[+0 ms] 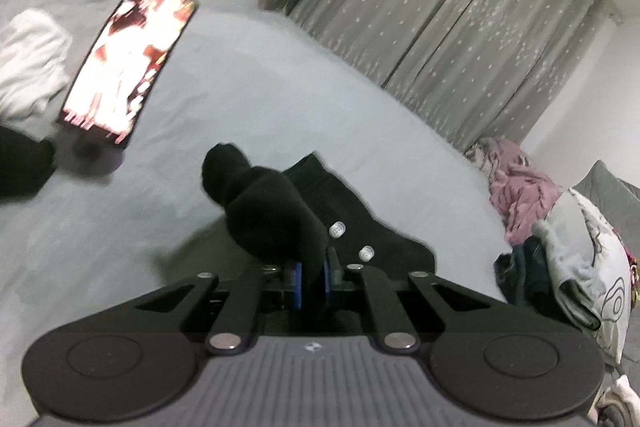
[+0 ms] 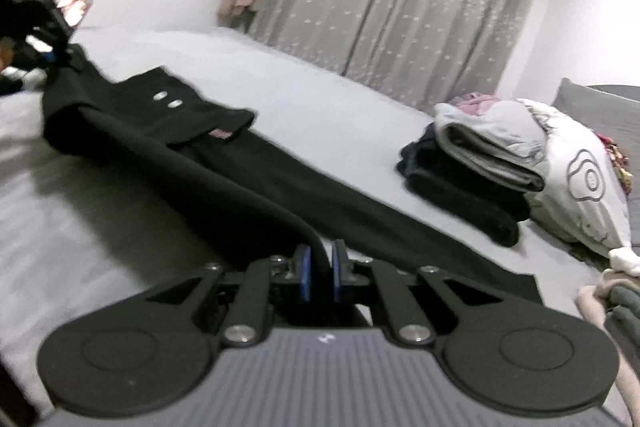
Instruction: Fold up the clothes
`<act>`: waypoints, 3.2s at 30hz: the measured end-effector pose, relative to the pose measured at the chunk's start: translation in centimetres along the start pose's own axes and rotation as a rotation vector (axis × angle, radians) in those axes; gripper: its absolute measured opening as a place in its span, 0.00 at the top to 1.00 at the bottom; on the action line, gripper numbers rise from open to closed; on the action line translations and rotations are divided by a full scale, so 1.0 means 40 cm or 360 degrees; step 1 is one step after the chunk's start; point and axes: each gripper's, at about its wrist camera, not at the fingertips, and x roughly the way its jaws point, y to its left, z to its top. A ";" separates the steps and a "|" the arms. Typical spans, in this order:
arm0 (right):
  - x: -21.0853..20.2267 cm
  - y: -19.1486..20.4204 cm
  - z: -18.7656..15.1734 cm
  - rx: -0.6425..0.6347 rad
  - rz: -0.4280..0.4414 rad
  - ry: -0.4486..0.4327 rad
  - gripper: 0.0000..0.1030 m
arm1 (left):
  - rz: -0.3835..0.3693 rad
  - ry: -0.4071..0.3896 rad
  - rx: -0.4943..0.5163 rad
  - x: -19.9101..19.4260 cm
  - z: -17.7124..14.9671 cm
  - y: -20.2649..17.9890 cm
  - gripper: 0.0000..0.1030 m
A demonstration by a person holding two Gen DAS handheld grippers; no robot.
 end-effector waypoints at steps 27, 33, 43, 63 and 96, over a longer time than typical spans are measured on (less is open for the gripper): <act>0.565 -0.146 0.149 -0.0049 -0.0122 0.0241 0.96 | 0.0117 0.0161 0.0098 0.565 0.119 -0.232 0.88; 0.654 -0.152 0.129 -0.0036 -0.0118 0.0373 0.94 | -0.0028 0.0244 0.0202 0.617 0.138 -0.227 0.59; 0.646 -0.140 0.164 -0.0049 -0.0127 0.0380 0.50 | 0.0039 0.0214 0.0261 0.455 0.162 -0.191 0.26; 0.646 0.234 0.467 0.0217 0.0696 0.0078 0.68 | 0.0030 0.0095 0.0215 0.449 0.159 -0.027 0.61; 0.386 -0.282 0.058 0.0357 0.0059 0.0527 0.50 | -0.0239 0.0404 0.0953 0.373 -0.174 -0.458 0.39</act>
